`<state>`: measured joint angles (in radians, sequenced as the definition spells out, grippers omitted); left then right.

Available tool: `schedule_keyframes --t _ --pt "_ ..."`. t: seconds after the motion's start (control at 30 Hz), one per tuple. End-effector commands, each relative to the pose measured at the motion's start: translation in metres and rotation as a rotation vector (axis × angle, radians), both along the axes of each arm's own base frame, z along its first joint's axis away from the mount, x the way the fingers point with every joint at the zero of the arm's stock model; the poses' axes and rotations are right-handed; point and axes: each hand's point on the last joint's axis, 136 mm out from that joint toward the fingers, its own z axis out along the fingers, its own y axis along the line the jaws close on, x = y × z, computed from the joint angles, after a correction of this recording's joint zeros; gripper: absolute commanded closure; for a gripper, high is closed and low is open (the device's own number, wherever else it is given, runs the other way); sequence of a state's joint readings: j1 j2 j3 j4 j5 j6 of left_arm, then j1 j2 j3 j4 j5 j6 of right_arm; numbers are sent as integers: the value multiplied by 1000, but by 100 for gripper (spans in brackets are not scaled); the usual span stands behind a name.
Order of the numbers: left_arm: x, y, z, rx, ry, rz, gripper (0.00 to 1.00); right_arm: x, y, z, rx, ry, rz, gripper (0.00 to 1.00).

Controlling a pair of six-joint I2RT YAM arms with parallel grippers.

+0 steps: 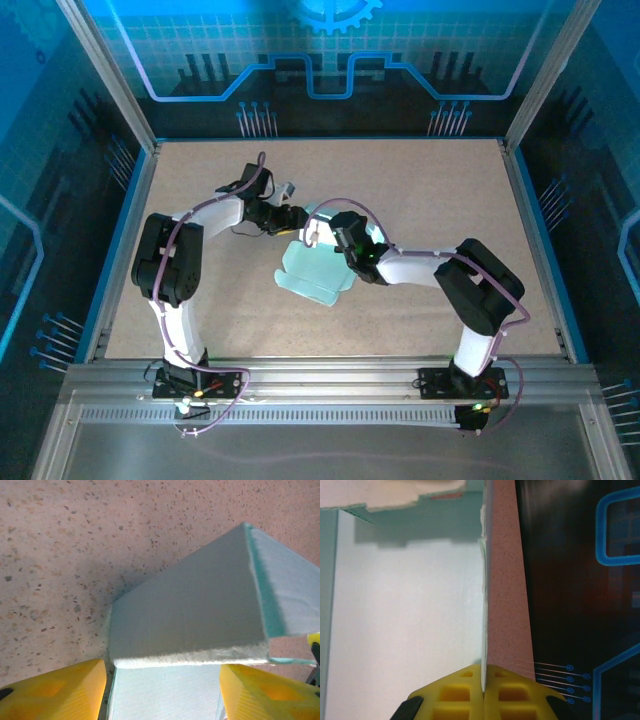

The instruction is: Fold the paper box

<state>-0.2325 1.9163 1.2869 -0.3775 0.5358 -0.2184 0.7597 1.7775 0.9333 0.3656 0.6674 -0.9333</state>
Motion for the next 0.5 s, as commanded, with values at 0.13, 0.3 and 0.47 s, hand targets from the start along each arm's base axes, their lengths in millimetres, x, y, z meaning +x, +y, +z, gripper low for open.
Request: schedule_keyframes --t 0.13,0.3,0.47 --pt "-3 -13 16 -59 -67 -79 35 -5 1 -2 42 104 5 100" --pt "-1 -12 18 -82 -71 -72 33 4 -8 6 71 86 -32 100" --pt "-1 -15 24 -123 -89 -85 32 7 -11 9 29 70 -26 100"
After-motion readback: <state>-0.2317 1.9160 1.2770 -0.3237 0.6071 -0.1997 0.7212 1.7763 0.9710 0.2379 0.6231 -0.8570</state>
